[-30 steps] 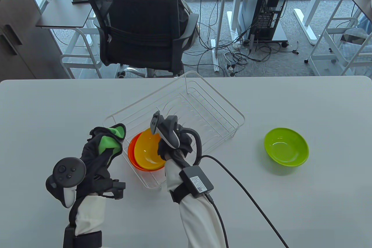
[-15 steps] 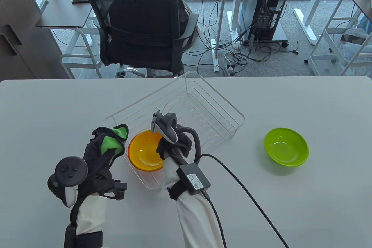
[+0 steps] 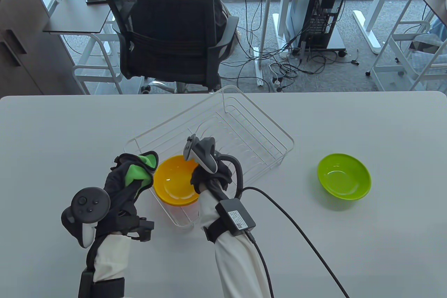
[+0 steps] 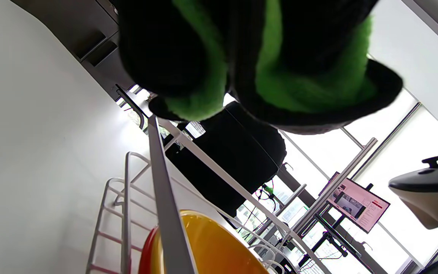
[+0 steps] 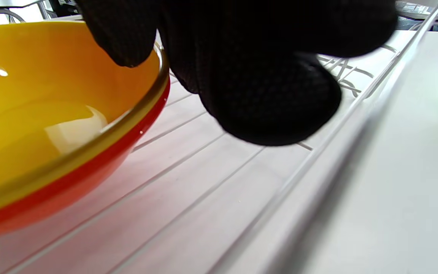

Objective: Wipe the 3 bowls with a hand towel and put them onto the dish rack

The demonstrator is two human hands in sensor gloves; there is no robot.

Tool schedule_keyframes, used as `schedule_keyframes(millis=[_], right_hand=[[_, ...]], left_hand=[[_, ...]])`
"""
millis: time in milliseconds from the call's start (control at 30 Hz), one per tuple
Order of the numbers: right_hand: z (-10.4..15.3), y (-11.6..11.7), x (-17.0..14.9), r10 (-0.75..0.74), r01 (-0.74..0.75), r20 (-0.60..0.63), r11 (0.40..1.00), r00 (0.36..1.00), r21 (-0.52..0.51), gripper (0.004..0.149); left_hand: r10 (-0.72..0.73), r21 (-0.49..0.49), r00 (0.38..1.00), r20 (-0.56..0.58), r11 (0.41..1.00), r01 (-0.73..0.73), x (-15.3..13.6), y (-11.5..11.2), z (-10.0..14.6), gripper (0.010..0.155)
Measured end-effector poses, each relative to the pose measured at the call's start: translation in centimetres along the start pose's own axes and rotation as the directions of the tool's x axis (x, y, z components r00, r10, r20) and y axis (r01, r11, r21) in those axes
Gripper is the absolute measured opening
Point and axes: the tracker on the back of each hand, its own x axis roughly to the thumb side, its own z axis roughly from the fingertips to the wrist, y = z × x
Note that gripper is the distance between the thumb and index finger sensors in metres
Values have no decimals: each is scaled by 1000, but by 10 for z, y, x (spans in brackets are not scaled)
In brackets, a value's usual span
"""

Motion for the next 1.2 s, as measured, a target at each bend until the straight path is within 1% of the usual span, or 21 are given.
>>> schedule_keyframes(millis=[100,167,233,267,400,467,500,600,767,1000,1200], right_hand=[[8,-14,-11,-69,70,27,997,997,-44,51],[13,-25,-21,-97,101,43,990,994,-102,51],[20,-38,-35,-118,128,64,973,991,-192,51],[22,-42,-39,-123,135,67,967,990,-218,51],[31,-59,-67,-146,162,70,910,987,-381,51],[33,-64,-81,-149,163,68,881,987,-444,51],[34,-65,-89,-149,161,64,862,987,-481,51],[34,-66,-110,-144,152,57,824,988,-546,52],[29,-59,-139,-165,160,45,800,985,-579,53],[14,-43,-184,-243,190,-14,792,970,-580,57],[1,-28,-222,-292,184,-81,769,953,-612,62]], left_hand=[[-21,-4,1000,6,1000,21,1,-2,0,52],[-32,-8,999,10,999,32,1,-3,1,53],[-42,-9,999,13,999,42,2,-4,1,53],[-44,-9,999,14,999,44,2,-4,1,52],[-64,-8,998,21,998,64,2,-5,2,52],[-71,-9,997,23,997,71,2,-5,2,53],[-75,-10,997,24,997,75,2,-5,2,52],[-84,-14,996,27,996,85,2,-6,2,53],[-101,-19,994,33,995,102,2,-7,2,52],[-109,-23,993,36,994,110,2,-8,2,52],[-119,-26,992,38,992,120,3,-9,2,53]])
